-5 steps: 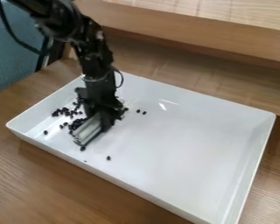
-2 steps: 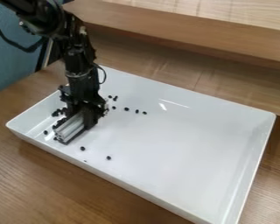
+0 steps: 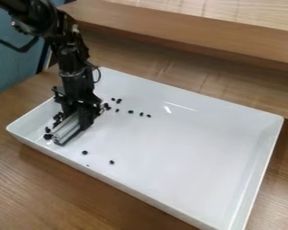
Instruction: Sweep into pile
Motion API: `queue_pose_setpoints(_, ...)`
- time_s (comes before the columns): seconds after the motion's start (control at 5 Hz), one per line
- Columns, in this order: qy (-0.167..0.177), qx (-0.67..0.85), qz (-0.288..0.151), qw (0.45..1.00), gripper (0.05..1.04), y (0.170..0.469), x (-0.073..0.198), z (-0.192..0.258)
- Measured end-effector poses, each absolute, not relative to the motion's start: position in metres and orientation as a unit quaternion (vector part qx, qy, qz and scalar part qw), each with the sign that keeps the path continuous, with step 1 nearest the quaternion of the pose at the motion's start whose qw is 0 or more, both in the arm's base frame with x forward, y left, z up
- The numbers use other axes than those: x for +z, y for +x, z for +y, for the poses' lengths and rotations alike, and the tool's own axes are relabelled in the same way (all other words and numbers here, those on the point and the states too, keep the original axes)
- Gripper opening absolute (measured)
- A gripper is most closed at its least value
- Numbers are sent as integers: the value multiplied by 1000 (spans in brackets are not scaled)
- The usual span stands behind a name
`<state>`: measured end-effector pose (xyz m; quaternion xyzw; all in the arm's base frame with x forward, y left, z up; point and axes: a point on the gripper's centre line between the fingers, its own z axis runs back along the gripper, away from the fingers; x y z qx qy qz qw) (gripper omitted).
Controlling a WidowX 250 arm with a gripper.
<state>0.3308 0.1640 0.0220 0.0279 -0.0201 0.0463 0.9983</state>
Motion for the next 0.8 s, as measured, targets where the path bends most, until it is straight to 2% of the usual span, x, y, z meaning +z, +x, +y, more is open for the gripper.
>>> queue_pose_setpoints(0.2,15,47,-8,999,451,332,21,162)
queue_pose_setpoints(0.6,-23,69,1,997,981,332,30,148)
queue_pose_setpoints(0.8,-26,69,1,997,1001,332,39,144)
